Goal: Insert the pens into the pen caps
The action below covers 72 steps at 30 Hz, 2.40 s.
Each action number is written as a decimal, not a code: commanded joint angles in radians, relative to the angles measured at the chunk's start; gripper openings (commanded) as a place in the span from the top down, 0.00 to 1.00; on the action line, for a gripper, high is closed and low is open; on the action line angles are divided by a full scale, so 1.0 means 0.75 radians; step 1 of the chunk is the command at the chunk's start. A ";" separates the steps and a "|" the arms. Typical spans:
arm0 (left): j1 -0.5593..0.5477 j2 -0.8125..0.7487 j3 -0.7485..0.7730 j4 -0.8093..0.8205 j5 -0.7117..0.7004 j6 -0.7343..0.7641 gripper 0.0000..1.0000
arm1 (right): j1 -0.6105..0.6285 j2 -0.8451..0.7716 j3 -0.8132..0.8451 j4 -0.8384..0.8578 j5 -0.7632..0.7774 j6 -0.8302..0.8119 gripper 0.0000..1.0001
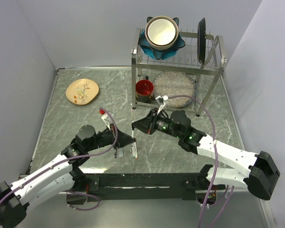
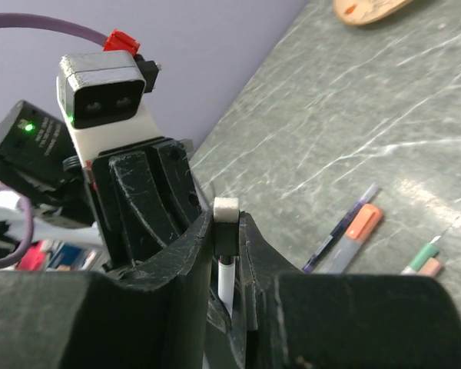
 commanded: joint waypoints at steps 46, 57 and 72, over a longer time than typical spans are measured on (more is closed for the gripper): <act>0.097 -0.200 0.194 -0.027 -0.135 0.231 0.99 | 0.555 -0.073 -0.170 -0.248 0.196 -0.084 1.00; 0.095 -0.116 0.249 -0.129 0.178 0.241 0.10 | 0.021 -0.212 0.025 -0.569 0.193 -0.208 1.00; 0.095 -0.315 0.308 -0.491 -0.384 0.293 0.00 | -0.135 0.317 0.004 -0.553 0.119 -0.067 0.94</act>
